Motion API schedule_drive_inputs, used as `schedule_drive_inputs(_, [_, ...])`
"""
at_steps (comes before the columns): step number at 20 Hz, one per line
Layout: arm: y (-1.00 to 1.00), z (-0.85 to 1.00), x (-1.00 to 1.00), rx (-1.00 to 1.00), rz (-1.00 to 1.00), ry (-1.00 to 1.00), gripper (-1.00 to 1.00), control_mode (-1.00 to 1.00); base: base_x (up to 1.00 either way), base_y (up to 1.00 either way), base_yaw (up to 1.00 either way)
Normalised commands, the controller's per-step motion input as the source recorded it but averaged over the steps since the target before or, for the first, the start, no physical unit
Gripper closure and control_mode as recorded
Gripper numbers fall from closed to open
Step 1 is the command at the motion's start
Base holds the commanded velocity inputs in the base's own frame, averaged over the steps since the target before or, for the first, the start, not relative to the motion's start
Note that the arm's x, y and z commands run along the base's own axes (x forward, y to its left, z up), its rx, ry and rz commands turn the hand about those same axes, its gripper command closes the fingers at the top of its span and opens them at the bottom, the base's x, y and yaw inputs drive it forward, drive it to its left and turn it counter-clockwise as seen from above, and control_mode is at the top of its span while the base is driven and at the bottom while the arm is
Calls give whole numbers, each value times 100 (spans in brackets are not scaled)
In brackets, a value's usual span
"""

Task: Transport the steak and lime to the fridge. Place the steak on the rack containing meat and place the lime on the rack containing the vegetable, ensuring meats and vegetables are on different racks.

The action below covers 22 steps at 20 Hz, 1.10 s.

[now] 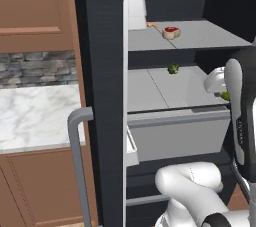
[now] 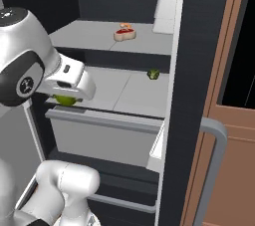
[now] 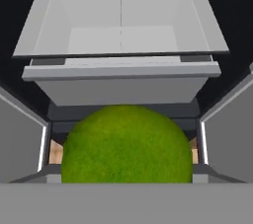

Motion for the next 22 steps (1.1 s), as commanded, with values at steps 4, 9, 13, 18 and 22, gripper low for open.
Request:
schedule_drive_inputs(4, [-1, -86, 100, 0, 0, 0, 100, -100, 0, 0, 0])
schedule_drive_inputs(9, [-14, -77, 99, 0, 0, -1, 100, -100, 0, 0, 0])
schedule_drive_inputs(13, [-23, -61, 100, 0, 0, 2, 100, -100, 0, 0, 0])
schedule_drive_inputs(18, [-26, -48, 94, 0, 0, 1, 100, -100, 0, 0, 0])
schedule_drive_inputs(22, [-24, -37, 97, 0, 0, 3, 100, -100, 0, 0, 0])
